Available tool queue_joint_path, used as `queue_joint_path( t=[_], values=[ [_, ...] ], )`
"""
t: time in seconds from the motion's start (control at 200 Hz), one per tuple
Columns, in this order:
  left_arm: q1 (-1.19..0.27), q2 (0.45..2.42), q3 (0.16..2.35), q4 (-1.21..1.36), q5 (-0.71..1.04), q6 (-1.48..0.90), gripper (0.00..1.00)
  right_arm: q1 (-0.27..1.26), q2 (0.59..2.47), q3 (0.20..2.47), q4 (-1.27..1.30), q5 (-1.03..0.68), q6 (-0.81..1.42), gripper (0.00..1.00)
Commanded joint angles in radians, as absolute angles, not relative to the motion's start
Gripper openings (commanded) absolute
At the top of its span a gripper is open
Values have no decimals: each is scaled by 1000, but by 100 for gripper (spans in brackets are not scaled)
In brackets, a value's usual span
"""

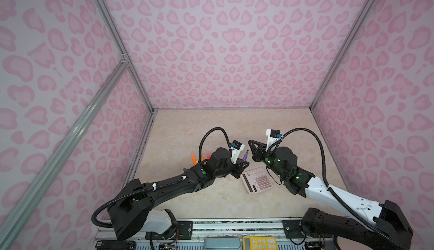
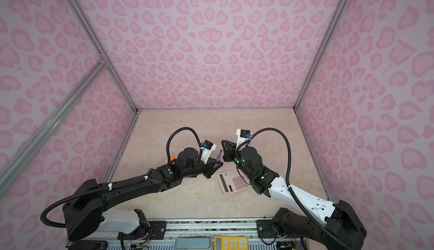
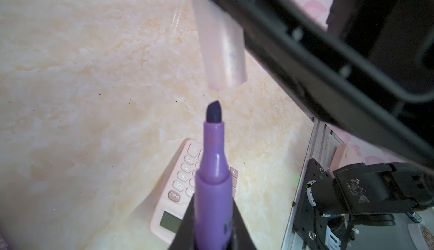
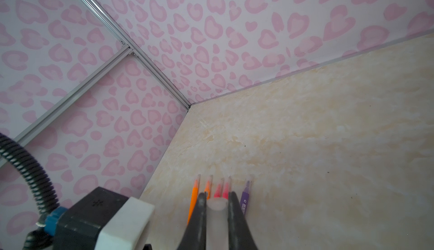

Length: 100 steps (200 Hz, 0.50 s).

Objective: Insert the pens into the pen caps
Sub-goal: 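Bring the cap over the purple pen tip held upright by the left gripper, then press the cap down onto the purple pen tip with the right gripper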

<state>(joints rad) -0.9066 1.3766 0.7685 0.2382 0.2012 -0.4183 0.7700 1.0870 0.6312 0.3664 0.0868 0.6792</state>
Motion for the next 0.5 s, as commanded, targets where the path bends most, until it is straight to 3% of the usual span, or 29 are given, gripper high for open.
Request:
queue_joint_path(
  t=[0.0, 0.495],
  values=[
    [-907, 1381, 780, 270, 200, -416, 3, 783, 1105, 635, 417, 116, 686, 0],
    [-907, 1358, 777, 238, 107, -423, 3, 841, 1143, 619, 435, 161, 719, 0]
  ],
)
